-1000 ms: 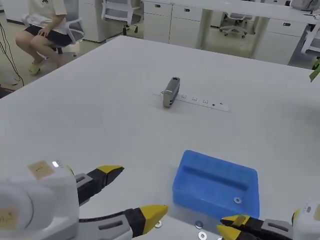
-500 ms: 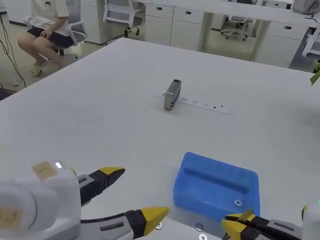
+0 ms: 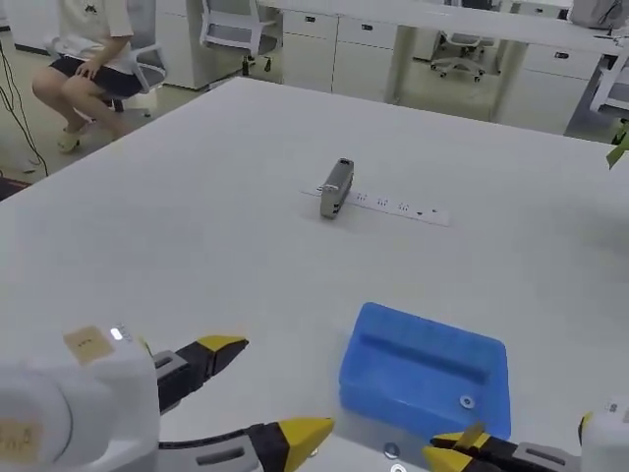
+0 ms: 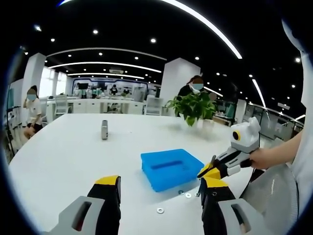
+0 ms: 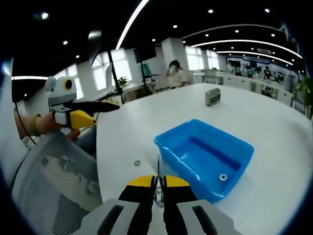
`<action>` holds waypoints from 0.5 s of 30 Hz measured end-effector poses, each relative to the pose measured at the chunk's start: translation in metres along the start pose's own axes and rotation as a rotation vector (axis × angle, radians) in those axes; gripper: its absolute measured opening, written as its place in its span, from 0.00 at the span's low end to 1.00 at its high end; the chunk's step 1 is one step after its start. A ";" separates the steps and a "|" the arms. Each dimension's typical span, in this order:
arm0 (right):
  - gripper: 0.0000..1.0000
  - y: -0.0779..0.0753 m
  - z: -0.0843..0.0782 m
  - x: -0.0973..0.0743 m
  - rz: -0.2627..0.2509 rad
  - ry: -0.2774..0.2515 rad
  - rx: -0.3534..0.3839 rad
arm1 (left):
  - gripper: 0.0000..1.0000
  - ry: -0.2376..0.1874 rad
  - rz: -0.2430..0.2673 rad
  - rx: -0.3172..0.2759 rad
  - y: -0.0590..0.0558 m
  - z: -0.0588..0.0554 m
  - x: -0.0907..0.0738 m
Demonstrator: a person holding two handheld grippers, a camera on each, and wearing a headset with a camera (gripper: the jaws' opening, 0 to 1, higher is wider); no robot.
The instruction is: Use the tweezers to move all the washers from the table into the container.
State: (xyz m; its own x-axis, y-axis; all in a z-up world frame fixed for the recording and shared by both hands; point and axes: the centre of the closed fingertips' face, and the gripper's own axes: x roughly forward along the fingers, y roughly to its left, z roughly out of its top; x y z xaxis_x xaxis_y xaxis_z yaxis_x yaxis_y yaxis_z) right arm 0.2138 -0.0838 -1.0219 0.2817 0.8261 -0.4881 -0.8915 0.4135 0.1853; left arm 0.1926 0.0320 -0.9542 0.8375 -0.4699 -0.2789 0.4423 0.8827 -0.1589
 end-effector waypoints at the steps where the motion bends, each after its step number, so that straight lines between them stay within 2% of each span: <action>1: 0.03 0.001 0.000 0.000 0.006 0.002 0.005 | 0.66 0.000 0.000 0.001 0.000 0.000 0.000; 3: 0.03 0.003 0.000 0.001 0.011 -0.002 0.010 | 0.66 0.009 0.003 0.002 0.001 -0.002 0.000; 5: 0.03 0.004 0.000 0.002 0.008 0.005 -0.031 | 0.66 0.010 0.004 0.006 0.001 -0.002 0.000; 7: 0.03 0.008 -0.001 0.003 0.016 0.017 -0.077 | 0.66 0.010 0.004 0.007 0.001 -0.002 0.000; 10: 0.03 0.019 -0.003 0.006 0.041 0.031 -0.185 | 0.66 0.011 0.008 0.008 0.002 -0.002 0.000; 13: 0.02 0.023 -0.005 0.009 0.040 0.077 -0.313 | 0.65 0.010 0.011 0.010 0.002 -0.002 -0.001; 15: 0.01 0.022 -0.004 0.013 0.040 0.089 -0.320 | 0.66 0.009 0.012 0.008 0.002 -0.002 -0.001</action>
State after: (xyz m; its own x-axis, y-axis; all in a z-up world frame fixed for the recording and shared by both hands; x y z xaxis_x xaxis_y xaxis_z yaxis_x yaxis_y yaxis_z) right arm 0.1961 -0.0651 -1.0278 0.2247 0.7966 -0.5613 -0.9714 0.2284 -0.0647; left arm 0.1926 0.0344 -0.9559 0.8399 -0.4596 -0.2887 0.4351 0.8881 -0.1483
